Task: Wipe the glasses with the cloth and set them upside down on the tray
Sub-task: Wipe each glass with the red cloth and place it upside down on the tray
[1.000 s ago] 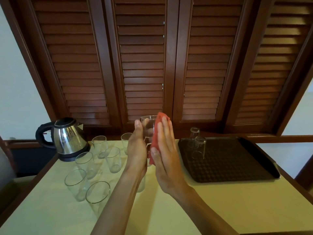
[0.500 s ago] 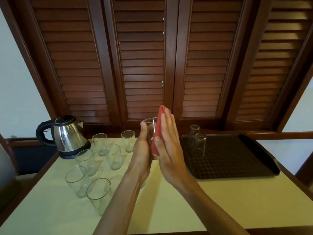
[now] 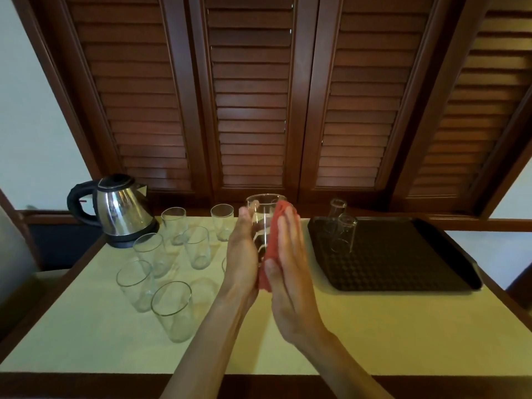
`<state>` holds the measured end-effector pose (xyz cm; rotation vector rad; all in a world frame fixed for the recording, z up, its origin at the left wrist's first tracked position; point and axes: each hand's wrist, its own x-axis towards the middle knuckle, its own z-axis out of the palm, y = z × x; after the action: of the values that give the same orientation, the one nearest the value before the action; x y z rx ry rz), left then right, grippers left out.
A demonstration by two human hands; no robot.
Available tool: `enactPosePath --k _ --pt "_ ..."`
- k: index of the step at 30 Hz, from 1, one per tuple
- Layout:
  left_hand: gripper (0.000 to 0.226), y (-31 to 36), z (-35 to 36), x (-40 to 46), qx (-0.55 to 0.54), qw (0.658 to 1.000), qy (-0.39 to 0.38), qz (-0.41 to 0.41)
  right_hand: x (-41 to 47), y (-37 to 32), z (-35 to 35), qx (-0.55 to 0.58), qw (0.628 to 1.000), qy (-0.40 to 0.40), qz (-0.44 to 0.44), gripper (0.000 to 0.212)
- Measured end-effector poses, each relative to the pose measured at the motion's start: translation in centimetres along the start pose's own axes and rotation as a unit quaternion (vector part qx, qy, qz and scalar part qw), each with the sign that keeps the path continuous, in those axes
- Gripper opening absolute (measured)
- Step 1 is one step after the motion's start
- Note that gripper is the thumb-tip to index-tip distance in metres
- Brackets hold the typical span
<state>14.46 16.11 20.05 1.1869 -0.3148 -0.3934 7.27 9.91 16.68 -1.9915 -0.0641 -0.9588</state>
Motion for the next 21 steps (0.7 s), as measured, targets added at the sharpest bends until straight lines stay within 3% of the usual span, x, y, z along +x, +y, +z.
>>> enactPosePath --k 3,8,12,16,18,21 --pt "0.048 -0.6 0.3 -1.6 0.061 0.997 -0.052 0.01 1.9 -0.4 -1.0 0.048 0.996 0.029 0.068 0.064" --pt "0.069 0.2 -0.2 -0.9 0.013 0.999 -0.032 0.032 -0.7 -0.4 -0.3 0.002 0.999 -0.036 -0.019 0.056" --pt "0.049 -0.9 0.3 -1.8 0.045 0.998 -0.005 0.035 1.4 -0.2 -1.2 0.117 0.989 -0.012 0.092 0.058" --pt "0.056 -0.3 0.0 -1.3 0.028 1.0 -0.008 -0.013 0.2 -0.2 -0.9 -0.014 0.999 -0.049 0.005 0.056" --pt "0.058 0.4 -0.1 -1.0 0.011 1.0 -0.002 0.002 -0.8 0.2 -0.7 0.01 0.998 -0.065 -0.011 0.056" --pt "0.052 -0.2 0.4 -1.4 0.067 0.997 -0.029 0.032 1.5 0.3 -1.6 0.129 0.985 -0.029 0.109 0.06"
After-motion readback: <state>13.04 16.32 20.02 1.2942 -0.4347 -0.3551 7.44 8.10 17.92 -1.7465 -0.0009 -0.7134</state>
